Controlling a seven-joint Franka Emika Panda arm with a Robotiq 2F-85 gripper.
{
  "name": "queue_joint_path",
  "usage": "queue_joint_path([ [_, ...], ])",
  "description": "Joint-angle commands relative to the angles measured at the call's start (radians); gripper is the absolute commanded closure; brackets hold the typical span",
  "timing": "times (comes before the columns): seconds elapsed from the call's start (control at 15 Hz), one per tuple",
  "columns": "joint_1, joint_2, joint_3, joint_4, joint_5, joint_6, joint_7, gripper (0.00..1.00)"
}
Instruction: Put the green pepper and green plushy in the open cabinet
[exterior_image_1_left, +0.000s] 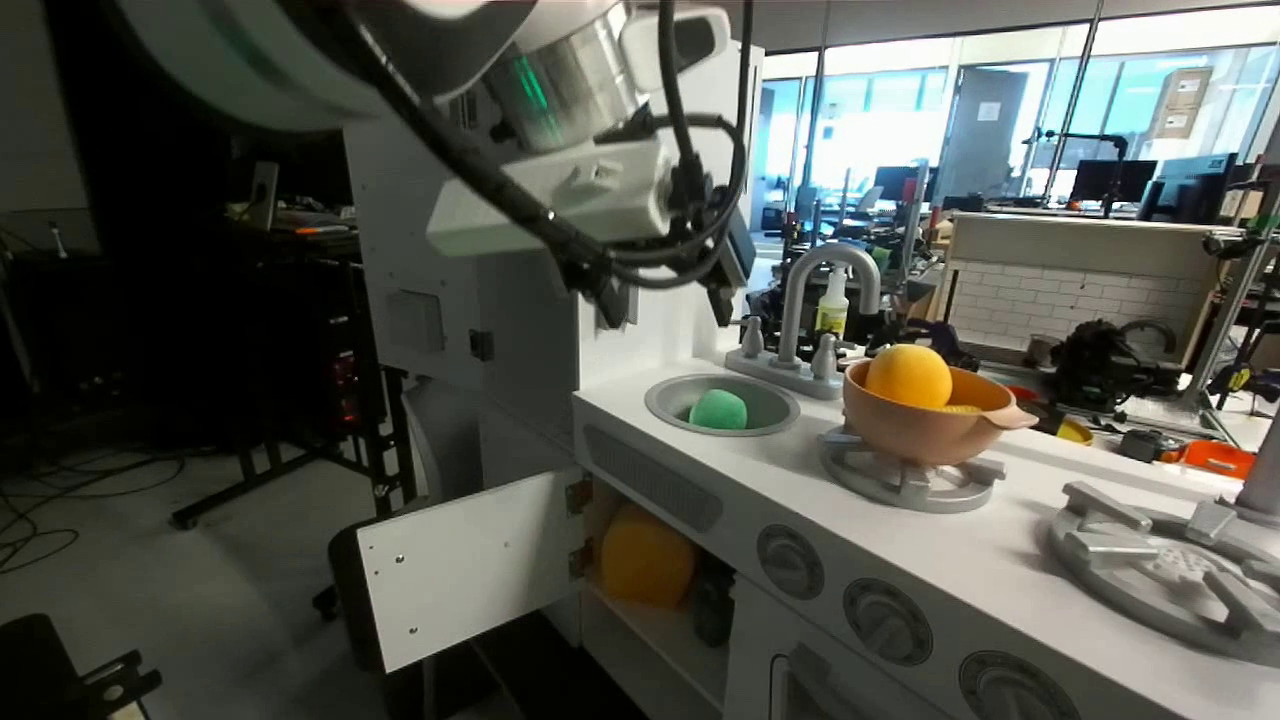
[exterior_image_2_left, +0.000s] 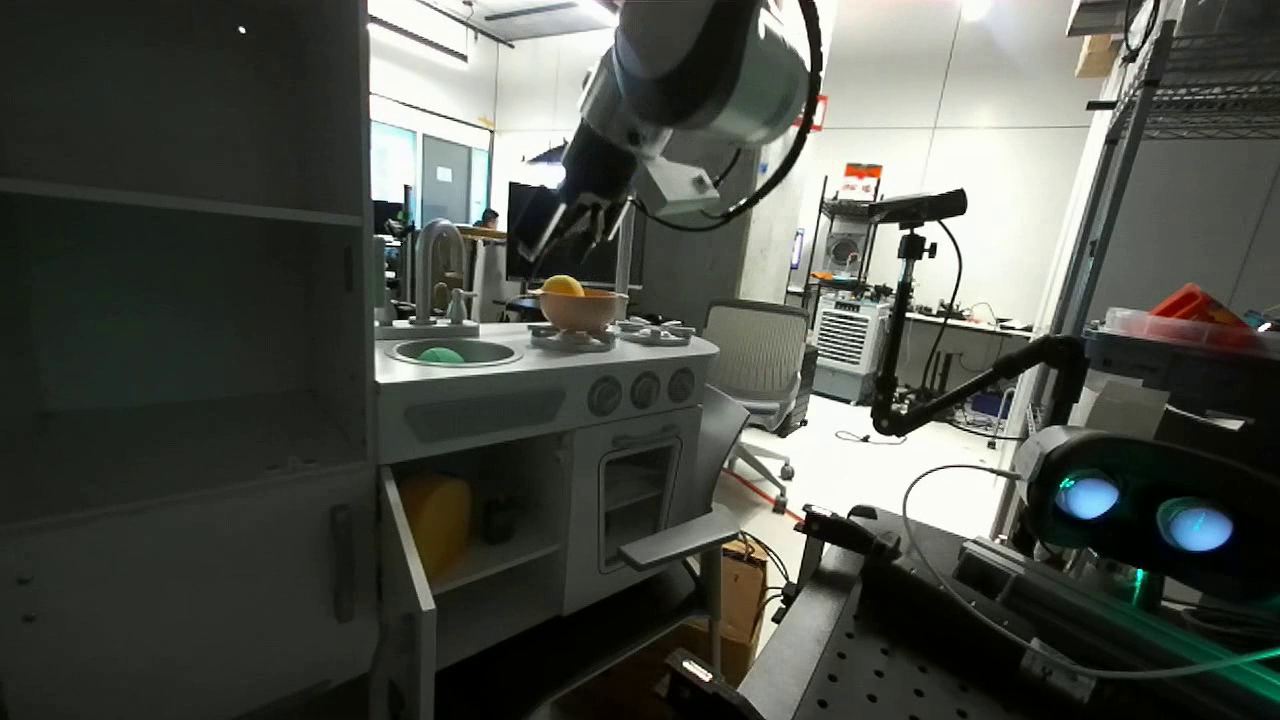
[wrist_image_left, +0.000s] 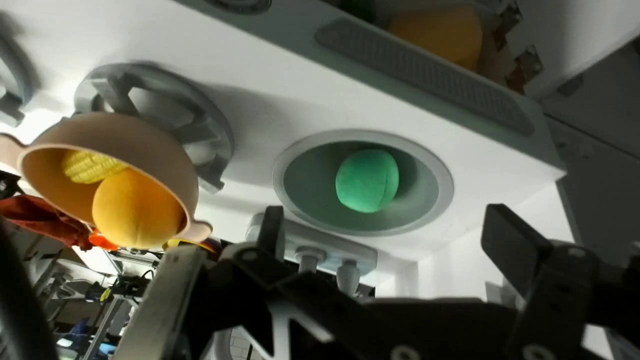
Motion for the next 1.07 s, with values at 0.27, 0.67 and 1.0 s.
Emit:
queue_joint_path([
  [0.27, 0.08, 0.26, -0.067, 0.446, -0.046, -0.321, 0.139, 0.0],
  [0.67, 0.116, 0.537, -0.086, 0.754, -0.041, -0.468, 0.192, 0.0],
  [1.0, 0.126, 0.673, -0.084, 0.954, -0.036, -0.572, 0.204, 0.0],
])
